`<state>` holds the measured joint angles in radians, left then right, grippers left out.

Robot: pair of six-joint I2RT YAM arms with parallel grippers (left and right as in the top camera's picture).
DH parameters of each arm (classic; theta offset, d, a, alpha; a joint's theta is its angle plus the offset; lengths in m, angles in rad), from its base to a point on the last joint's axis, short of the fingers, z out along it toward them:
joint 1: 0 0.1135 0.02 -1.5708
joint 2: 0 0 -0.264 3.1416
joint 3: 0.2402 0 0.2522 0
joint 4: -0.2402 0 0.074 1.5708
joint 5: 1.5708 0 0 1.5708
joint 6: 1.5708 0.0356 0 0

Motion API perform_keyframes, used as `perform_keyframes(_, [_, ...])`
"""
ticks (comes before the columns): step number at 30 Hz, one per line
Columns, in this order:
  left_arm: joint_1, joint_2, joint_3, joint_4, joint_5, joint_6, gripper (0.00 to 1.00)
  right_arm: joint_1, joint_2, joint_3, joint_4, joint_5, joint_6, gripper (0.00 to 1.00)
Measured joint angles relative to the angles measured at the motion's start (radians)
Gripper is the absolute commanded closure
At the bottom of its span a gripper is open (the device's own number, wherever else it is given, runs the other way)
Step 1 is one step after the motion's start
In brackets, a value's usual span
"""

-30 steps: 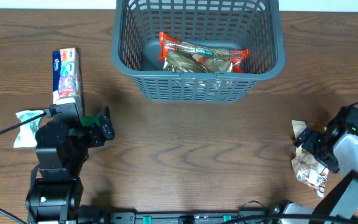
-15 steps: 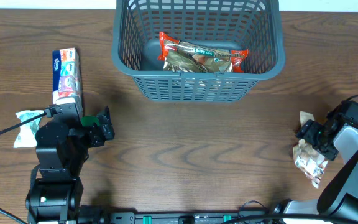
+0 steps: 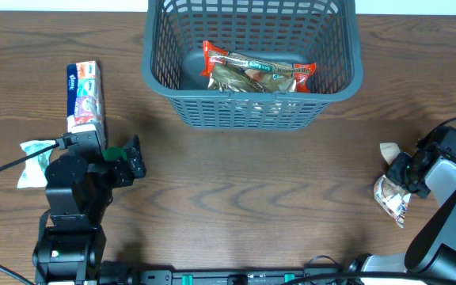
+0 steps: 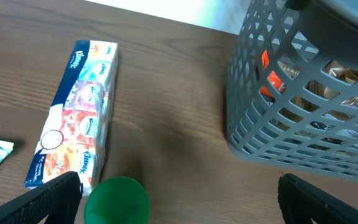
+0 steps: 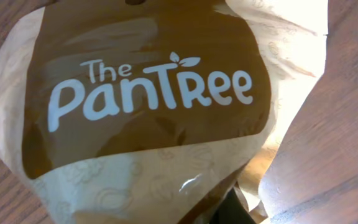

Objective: Pack container
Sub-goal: 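Move the right gripper down onto the beige PanTree bag and grasp it, then carry the PanTree bag into the basket and release it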

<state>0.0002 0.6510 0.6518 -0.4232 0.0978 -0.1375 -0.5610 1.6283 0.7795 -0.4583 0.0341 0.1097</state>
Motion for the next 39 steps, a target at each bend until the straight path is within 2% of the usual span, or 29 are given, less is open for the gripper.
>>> perform_keyframes(14, [0.0, 0.0, 0.0, 0.0, 0.0, 0.0, 0.02, 0.0, 0.0, 0.003, -0.005, 0.0, 0.014, 0.99])
perform_keyframes(23, [0.0, 0.0, 0.0, 0.0, 0.0, 0.0, 0.02, 0.0, -0.01, 0.072, -0.156, 0.007, 0.017, 0.99])
perform_keyframes(34, [0.0, 0.0, 0.0, 0.0, 0.0, 0.0, 0.02, 0.002, -0.145, 0.369, -0.335, 0.008, 0.018, 0.99])
perform_keyframes(39, [0.0, 0.0, 0.0, 0.0, 0.0, 0.0, 0.02, 0.048, -0.152, 0.566, -0.452, -0.009, -0.051, 0.99])
